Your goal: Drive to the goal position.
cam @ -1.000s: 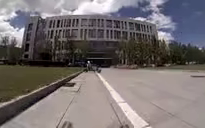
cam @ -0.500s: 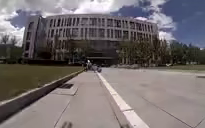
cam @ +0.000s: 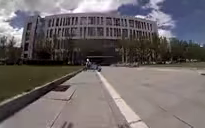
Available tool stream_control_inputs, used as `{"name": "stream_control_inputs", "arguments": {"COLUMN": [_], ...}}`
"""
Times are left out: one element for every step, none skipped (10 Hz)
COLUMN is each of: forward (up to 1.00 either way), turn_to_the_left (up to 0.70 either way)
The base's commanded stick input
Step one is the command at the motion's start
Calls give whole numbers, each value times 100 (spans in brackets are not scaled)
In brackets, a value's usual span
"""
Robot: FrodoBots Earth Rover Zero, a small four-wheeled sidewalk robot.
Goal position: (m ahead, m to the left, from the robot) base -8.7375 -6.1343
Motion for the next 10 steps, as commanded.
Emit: {"name": "stream_control_inputs", "arguments": {"forward": [70, 70, 70, 70, 70, 70, 70, 70, 70, 70], "turn_to_the_left": [0, 0, 0, 0, 0, 0, 0, 0, 0, 0]}}
